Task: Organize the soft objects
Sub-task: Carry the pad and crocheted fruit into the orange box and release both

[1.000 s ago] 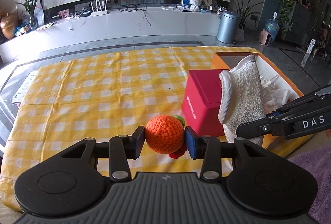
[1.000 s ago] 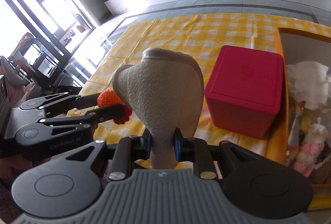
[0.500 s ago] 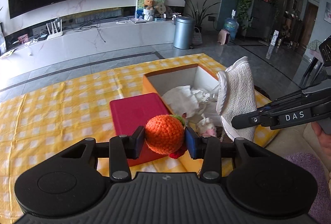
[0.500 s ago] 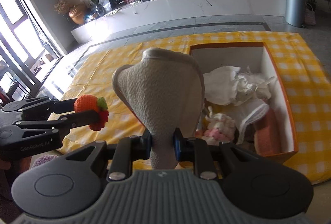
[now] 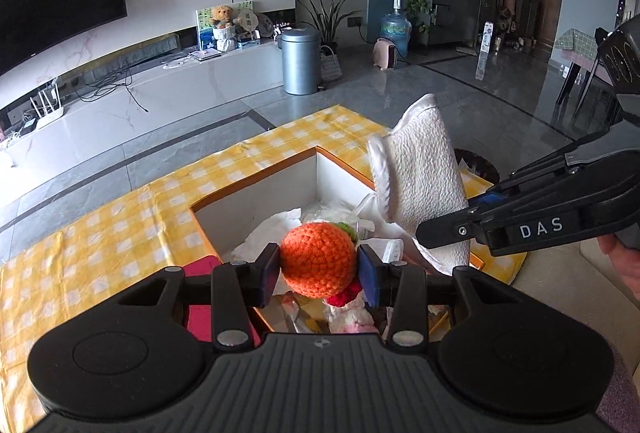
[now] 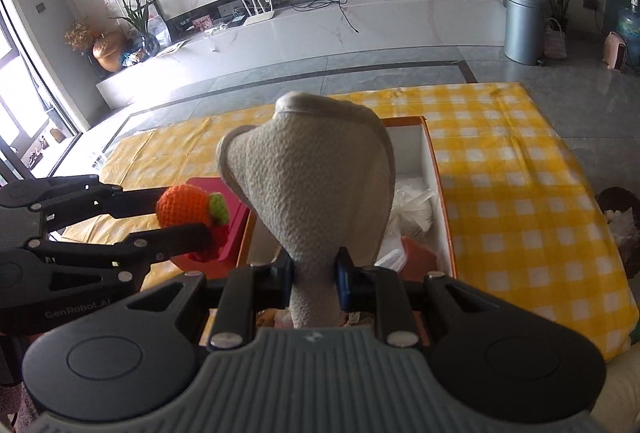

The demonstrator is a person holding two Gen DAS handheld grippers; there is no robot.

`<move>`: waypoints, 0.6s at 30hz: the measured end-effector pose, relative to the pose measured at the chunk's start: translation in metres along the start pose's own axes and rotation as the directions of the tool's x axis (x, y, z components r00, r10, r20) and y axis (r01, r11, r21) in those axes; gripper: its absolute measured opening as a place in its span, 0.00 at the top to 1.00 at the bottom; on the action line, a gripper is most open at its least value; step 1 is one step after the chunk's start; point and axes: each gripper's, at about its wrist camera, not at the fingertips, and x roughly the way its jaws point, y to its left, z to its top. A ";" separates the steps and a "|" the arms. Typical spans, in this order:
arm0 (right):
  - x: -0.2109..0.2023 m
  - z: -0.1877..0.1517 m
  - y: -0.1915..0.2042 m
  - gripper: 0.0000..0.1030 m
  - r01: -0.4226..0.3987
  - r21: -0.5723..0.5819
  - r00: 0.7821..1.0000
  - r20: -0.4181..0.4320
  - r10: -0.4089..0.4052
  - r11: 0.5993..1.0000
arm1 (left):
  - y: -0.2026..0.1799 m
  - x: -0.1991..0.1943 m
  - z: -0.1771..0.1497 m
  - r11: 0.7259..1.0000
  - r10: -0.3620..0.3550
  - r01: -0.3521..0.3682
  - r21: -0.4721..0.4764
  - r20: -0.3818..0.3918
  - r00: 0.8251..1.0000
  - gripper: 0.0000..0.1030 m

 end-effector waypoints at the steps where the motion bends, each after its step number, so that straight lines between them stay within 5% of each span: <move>1: 0.005 0.002 -0.003 0.81 0.001 0.002 1.000 -0.009 -0.001 1.000 | -0.001 0.008 0.002 1.000 0.004 -0.004 0.007 -0.013 1.000 0.54; 13: 0.086 0.031 -0.032 0.81 0.018 -0.028 0.997 -0.072 -0.019 0.999 | 0.018 0.082 0.005 0.996 0.063 -0.056 0.071 -0.101 0.993 0.54; 18: 0.122 0.037 -0.040 0.81 0.022 -0.048 0.993 -0.118 -0.028 0.999 | 0.011 0.103 -0.002 0.980 0.099 -0.077 0.185 -0.114 0.989 0.54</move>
